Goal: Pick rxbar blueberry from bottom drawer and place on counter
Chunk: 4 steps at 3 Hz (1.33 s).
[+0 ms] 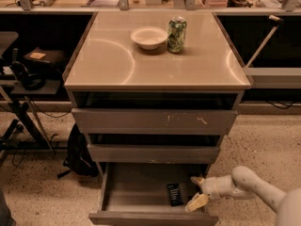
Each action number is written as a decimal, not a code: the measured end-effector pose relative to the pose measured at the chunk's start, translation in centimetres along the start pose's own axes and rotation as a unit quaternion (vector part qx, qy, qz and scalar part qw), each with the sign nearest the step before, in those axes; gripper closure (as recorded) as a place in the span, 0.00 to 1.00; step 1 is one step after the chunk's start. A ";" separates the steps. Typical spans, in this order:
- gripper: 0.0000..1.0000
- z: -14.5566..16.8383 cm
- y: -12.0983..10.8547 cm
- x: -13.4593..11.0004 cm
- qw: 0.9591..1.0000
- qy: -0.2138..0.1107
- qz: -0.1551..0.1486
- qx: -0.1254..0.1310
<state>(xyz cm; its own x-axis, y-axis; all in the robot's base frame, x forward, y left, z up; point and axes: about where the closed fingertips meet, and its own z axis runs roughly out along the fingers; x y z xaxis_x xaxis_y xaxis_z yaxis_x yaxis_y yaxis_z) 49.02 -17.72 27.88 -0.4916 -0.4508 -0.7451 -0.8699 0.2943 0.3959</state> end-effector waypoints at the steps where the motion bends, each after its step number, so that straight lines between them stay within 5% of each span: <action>1: 0.00 -0.3 -0.1 -0.8 1.000 -0.021 0.002 0.011; 2: 0.00 -0.2 -0.1 -0.8 1.000 -0.021 0.002 0.010; 3: 0.00 0.3 -0.9 -0.7 0.999 -0.017 0.003 0.043; 4: 0.00 2.1 0.5 -1.7 0.994 -0.055 0.019 0.090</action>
Offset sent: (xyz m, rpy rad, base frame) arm 0.0061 0.0007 0.0080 0.0298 -0.0217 -0.0421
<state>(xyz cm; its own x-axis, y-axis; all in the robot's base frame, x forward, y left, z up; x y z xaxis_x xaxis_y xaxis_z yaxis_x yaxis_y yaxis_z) 49.49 -14.99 28.26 -0.5085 -0.3446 -0.7891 -0.8242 0.4601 0.3302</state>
